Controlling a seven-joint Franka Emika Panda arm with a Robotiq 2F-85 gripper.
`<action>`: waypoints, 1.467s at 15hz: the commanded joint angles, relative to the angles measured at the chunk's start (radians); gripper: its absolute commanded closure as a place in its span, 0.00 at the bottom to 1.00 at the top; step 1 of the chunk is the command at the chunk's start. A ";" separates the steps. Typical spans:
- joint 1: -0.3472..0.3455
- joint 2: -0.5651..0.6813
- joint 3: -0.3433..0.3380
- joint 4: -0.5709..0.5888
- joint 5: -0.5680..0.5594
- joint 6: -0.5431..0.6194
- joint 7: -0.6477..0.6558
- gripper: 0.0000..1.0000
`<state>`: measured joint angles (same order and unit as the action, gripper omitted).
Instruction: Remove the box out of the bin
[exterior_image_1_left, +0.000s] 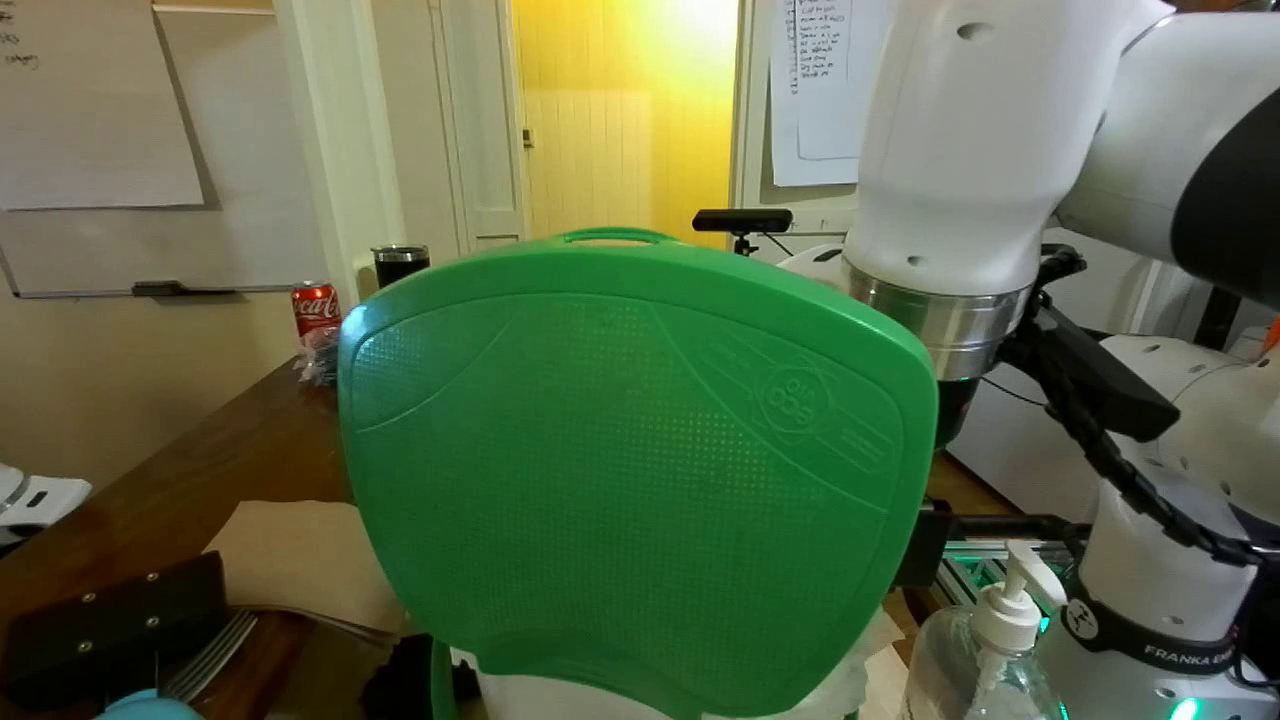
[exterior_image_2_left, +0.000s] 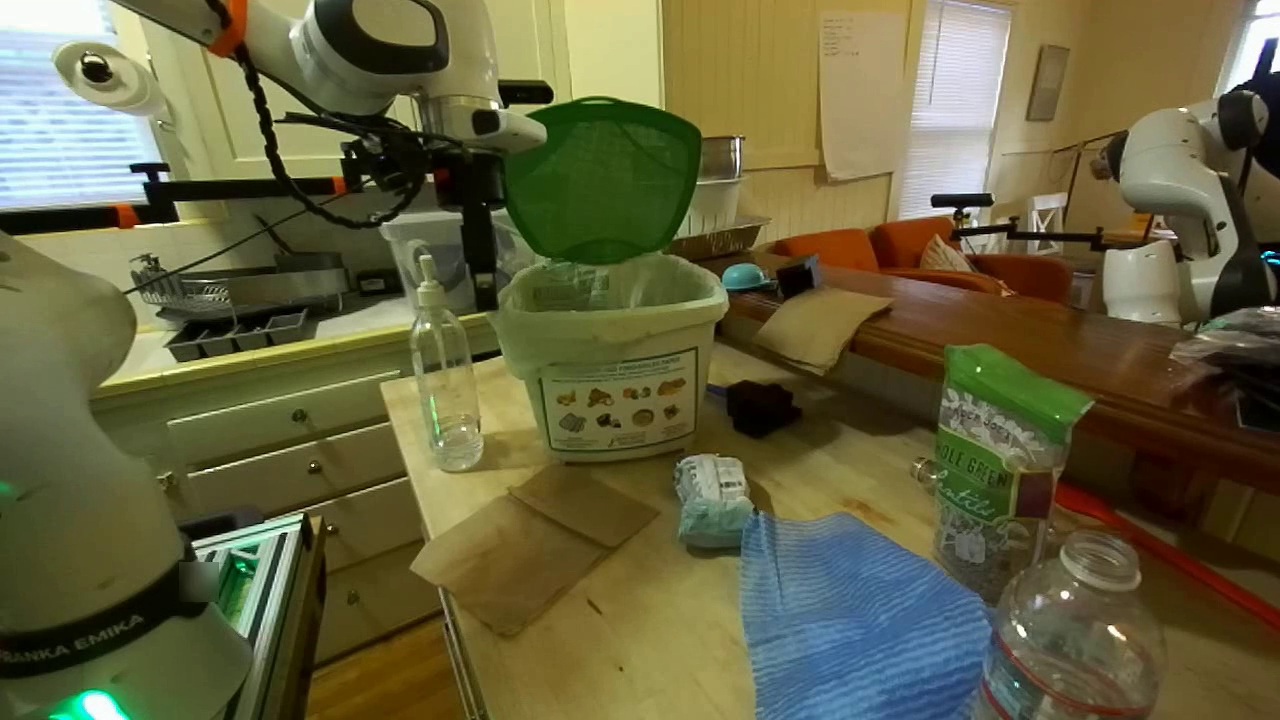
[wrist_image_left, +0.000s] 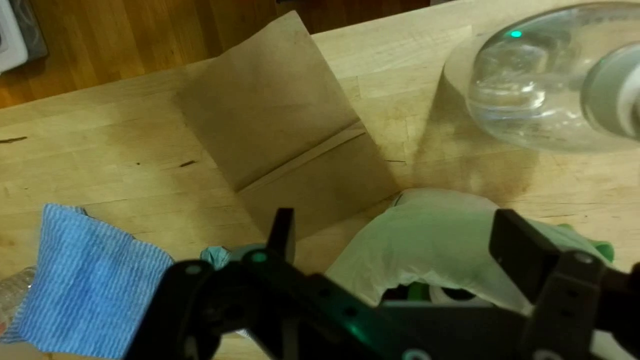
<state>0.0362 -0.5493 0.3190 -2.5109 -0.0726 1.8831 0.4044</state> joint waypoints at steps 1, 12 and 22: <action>0.045 -0.027 -0.057 -0.002 0.027 0.007 -0.028 0.00; 0.004 -0.054 -0.061 -0.023 -0.078 0.191 0.012 0.00; -0.057 0.059 -0.073 -0.078 -0.148 0.585 -0.003 0.00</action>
<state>-0.0150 -0.5277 0.2533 -2.5740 -0.1984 2.3679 0.4068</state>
